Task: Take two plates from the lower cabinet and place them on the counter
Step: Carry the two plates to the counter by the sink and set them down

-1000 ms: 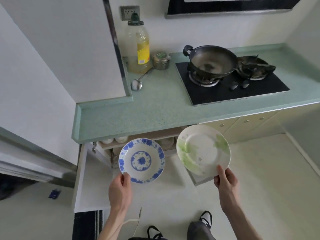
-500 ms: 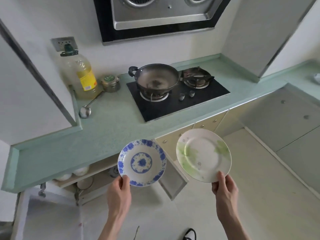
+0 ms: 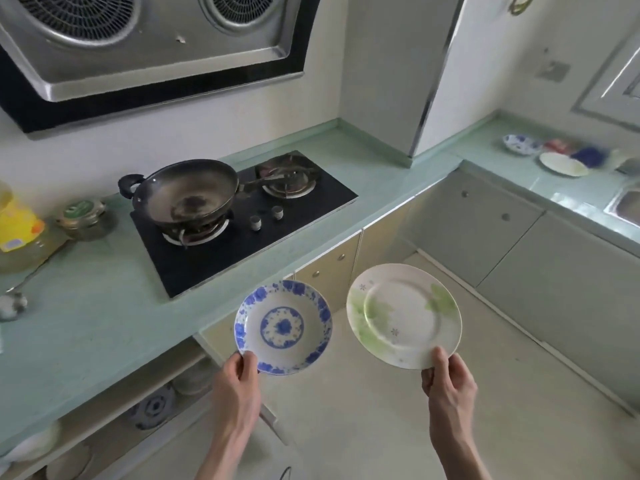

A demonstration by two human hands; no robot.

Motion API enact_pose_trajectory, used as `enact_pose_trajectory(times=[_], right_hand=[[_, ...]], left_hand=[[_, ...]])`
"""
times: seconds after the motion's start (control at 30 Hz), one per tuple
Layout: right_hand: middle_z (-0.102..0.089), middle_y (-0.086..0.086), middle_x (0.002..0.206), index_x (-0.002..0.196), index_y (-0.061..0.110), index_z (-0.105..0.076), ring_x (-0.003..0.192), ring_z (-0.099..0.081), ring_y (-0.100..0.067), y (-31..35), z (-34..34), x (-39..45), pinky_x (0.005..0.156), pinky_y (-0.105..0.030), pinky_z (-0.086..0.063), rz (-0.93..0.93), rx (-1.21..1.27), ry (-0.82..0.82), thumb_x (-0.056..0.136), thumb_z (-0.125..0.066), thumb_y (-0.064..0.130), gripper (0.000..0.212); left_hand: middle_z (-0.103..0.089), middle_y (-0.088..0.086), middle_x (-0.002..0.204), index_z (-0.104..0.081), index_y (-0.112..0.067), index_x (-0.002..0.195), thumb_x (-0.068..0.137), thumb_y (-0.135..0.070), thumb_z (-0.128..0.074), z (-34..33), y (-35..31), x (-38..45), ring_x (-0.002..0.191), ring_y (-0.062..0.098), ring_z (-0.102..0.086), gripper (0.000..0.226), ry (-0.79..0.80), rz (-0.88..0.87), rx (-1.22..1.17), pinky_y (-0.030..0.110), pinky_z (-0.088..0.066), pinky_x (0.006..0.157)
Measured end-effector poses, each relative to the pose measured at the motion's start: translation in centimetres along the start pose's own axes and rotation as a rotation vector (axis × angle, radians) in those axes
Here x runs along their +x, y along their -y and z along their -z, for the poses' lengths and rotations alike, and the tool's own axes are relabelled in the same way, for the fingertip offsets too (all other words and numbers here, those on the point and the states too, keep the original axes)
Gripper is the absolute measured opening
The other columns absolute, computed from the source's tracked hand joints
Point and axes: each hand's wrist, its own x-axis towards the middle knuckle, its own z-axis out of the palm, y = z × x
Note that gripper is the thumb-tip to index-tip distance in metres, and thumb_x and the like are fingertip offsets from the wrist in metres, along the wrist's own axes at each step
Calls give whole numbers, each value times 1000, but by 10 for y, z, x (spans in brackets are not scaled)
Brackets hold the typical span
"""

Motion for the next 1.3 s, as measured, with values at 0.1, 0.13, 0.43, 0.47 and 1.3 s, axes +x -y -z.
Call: enact_pose_trajectory(times=[0.1,0.13,0.43,0.47,1.3], right_hand=[[-29,-10,71,75,0,-34,61,-24,-19,9,22,32,56,-34,-23,-6,24,-42,106,-52,22,42],[-29,-10,71,76,-2,-34,61,-25,-20,12,29,41,57,-35,-22,0,26,-57,106,-52,23,43],[-30,-5,65,79,-3,-35,56,-26,-16,33,79,129,52,-27,-25,25,119,-232,106,-53,24,42],[-30,-5,65,79,-4,-36,56,-26,-15,34,83,141,51,-25,-25,29,130,-250,106,-53,24,42],[-39,3,59,91,1,-56,51,-32,-9,115,117,491,48,-17,-29,102,193,-530,106,-54,25,28]], left_hand=[[-47,3,48,-52,6,67,103,-18,-53,-50,-18,12,49,19,-36,43,62,-32,11,33,-31,54],[-47,4,48,-51,7,67,103,-18,-53,-65,-26,16,49,19,-36,44,74,-50,20,33,-31,54],[-32,-7,44,-32,-12,58,97,-14,-52,-195,-106,40,52,21,-27,43,187,-132,50,36,-26,55],[-33,-7,43,-33,-13,58,97,-15,-52,-209,-112,45,52,22,-28,44,208,-138,51,36,-27,56],[-33,-6,46,-34,-12,58,101,-17,-51,-566,-320,190,50,21,-28,46,456,-329,93,37,-23,53]])
